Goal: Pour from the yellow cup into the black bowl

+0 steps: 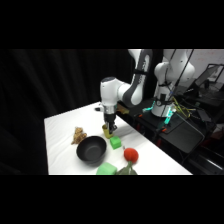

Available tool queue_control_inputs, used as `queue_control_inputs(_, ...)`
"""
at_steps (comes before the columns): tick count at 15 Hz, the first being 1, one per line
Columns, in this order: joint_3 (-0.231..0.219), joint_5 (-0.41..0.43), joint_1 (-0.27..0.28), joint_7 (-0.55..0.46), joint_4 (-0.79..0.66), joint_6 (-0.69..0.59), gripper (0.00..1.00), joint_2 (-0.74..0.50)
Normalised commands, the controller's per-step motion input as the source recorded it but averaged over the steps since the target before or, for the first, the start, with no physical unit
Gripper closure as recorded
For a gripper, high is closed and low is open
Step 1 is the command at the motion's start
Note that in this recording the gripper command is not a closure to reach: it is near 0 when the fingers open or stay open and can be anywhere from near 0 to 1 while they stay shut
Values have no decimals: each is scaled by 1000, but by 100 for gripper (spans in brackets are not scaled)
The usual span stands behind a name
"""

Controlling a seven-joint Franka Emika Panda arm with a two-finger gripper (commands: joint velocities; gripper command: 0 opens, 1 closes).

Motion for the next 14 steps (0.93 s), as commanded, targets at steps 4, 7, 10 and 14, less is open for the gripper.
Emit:
queue_control_inputs(4, -141, -312, 242, 366, -174, -330, 13, -581)
queue_control_inputs(7, -8, -244, 168, 317, -67, -408, 13, -500)
queue_control_inputs(10, 73, -153, 79, 207, 42, -306, 13, -264)
queue_control_inputs(14, 89, -58, 47, 70, 117, -214, 13, -84)
